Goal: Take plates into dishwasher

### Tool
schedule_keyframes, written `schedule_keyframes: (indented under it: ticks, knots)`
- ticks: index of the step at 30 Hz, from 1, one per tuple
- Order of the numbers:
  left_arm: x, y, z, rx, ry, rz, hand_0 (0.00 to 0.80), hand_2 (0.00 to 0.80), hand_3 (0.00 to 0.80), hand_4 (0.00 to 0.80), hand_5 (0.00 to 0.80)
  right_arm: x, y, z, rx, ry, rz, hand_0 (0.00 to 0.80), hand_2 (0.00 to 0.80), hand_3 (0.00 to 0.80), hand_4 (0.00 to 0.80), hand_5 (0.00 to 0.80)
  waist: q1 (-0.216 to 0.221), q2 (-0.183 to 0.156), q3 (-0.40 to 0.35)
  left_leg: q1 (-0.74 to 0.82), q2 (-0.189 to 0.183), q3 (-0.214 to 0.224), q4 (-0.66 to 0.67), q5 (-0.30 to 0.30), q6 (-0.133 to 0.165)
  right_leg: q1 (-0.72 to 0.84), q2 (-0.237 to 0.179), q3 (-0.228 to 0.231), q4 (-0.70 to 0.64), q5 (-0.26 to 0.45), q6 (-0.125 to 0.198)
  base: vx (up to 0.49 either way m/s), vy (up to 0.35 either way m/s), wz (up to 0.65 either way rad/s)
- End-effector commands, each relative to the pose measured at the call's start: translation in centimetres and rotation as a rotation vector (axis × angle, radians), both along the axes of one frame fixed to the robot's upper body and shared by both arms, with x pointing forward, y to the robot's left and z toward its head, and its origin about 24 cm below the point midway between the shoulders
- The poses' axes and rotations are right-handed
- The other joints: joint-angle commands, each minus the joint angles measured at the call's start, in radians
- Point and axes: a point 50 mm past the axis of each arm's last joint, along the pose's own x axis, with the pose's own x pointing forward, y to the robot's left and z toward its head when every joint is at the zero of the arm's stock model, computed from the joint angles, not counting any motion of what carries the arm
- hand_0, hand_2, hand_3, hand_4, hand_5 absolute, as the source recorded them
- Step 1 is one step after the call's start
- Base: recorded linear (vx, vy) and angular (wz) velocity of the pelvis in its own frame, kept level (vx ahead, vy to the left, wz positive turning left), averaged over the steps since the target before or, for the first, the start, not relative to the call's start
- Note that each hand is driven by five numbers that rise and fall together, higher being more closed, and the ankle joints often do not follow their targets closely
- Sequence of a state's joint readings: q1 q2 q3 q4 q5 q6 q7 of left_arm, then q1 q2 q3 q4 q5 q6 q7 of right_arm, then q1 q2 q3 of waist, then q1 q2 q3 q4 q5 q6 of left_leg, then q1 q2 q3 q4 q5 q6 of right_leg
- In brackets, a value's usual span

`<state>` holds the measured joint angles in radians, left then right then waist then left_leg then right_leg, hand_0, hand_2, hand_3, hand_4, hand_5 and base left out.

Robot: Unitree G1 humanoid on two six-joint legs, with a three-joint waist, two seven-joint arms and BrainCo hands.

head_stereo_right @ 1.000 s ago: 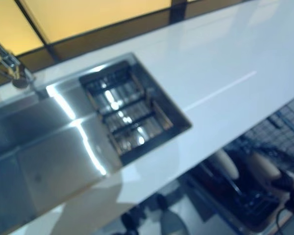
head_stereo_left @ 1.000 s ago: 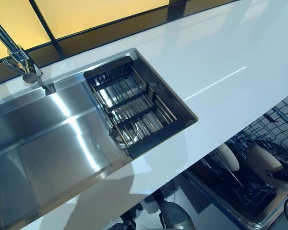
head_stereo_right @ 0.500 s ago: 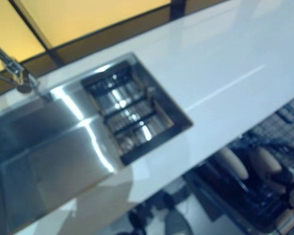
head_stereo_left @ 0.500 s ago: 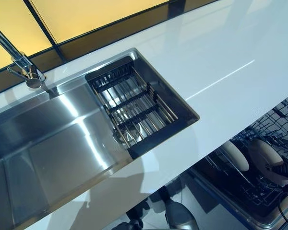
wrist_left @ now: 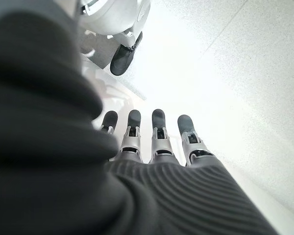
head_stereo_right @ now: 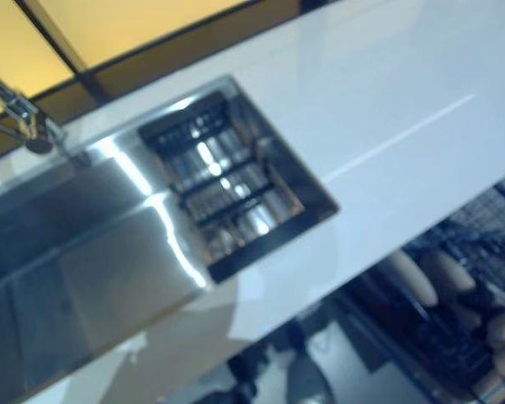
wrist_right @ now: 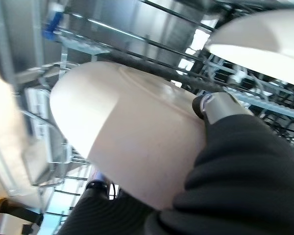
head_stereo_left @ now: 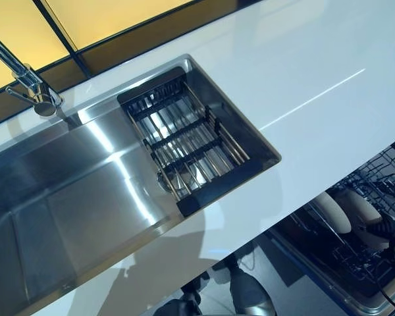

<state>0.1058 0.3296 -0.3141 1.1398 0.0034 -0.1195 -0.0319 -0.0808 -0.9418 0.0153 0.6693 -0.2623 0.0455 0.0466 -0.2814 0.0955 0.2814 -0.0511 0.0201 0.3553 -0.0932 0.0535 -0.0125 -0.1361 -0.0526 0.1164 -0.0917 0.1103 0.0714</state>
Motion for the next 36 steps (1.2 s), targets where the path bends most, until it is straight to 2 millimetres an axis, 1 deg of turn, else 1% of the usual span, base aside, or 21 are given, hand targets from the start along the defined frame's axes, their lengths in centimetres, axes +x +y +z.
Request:
schedule_keyframes:
  ticks: [1, 4, 8, 17, 21, 26, 31, 36]
  knots:
    - [11.7, 0.6, 4.3, 0.019, -0.373, -0.028, 0.000, 0.000, 0.000, 0.000, 0.000, 3.1, -1.2, 4.9, -0.093, -0.200, -0.074, 0.800, 0.800, 0.800, 0.800, 0.800, 0.020, 0.036, 0.039, 0.018, 0.009, -0.091, 0.013, -0.053, -0.031, -0.034, 0.068, -0.064, 0.036, -0.046, 0.021, 0.000, 0.000, 0.00]
    - [12.3, 0.4, 4.6, 0.016, -0.389, -0.036, 0.000, 0.000, 0.000, 0.000, 0.000, 3.7, -1.0, 5.3, -0.093, -0.215, -0.077, 0.800, 0.800, 0.800, 0.800, 0.800, 0.023, 0.043, 0.052, 0.006, 0.008, -0.096, 0.015, -0.048, -0.033, -0.045, 0.065, -0.069, 0.040, -0.046, 0.019, -0.036, -0.026, 0.00]
    - [12.9, 0.2, 4.9, 0.009, -0.407, -0.042, 0.000, 0.000, 0.000, 0.000, 0.000, 4.2, -0.9, 5.5, -0.090, -0.224, -0.086, 0.800, 0.800, 0.800, 0.800, 0.800, 0.027, 0.053, 0.065, -0.006, 0.006, -0.101, 0.015, -0.044, -0.036, -0.055, 0.063, -0.076, 0.040, -0.045, 0.017, -0.035, -0.016, 0.03]
    - [13.9, -0.6, 5.3, -0.006, -0.429, -0.058, 0.000, 0.000, 0.000, 0.000, 0.000, 5.1, -0.4, 5.0, -0.078, -0.229, -0.112, 0.800, 0.800, 0.800, 0.800, 0.800, 0.037, 0.070, 0.085, -0.021, 0.002, -0.110, 0.010, -0.034, -0.038, -0.067, 0.057, -0.088, 0.036, -0.040, 0.013, -0.016, -0.002, 0.05]
    - [14.1, -0.8, 5.4, -0.010, -0.433, -0.064, 0.000, 0.000, 0.000, 0.000, 0.000, 5.5, 0.1, 4.6, -0.058, -0.222, -0.108, 0.800, 0.800, 0.800, 0.800, 0.800, 0.041, 0.073, 0.087, -0.022, 0.002, -0.114, 0.009, -0.033, -0.039, -0.068, 0.055, -0.091, 0.035, -0.040, 0.013, -0.010, 0.002, 0.08]
    - [14.1, -1.1, 5.3, -0.017, -0.431, -0.074, 0.000, 0.000, 0.000, 0.000, 0.000, 5.6, 0.7, 3.4, -0.042, -0.189, -0.096, 0.800, 0.800, 0.800, 0.800, 0.800, 0.045, 0.074, 0.085, -0.016, 0.001, -0.116, 0.007, -0.032, -0.038, -0.060, 0.051, -0.096, 0.034, -0.039, 0.013, 0.000, 0.000, 0.00]
    - [14.2, -1.2, 5.4, -0.021, -0.428, -0.084, 0.000, 0.000, 0.000, 0.000, 0.000, 5.5, 0.8, 2.7, -0.036, -0.168, -0.096, 0.800, 0.800, 0.800, 0.800, 0.800, 0.048, 0.074, 0.078, -0.009, 0.000, -0.117, 0.006, -0.034, -0.037, -0.053, 0.052, -0.097, 0.029, -0.036, 0.013, 0.006, 0.006, 0.02]
    - [14.0, -1.2, 5.2, -0.019, -0.417, -0.096, 0.000, 0.000, 0.000, 0.000, 0.000, 5.1, 0.7, 2.1, -0.034, -0.138, -0.103, 0.800, 0.800, 0.800, 0.800, 0.800, 0.052, 0.064, 0.071, 0.000, -0.002, -0.120, 0.008, -0.039, -0.032, -0.045, 0.053, -0.093, 0.029, -0.035, 0.015, 0.031, 0.008, 0.03]
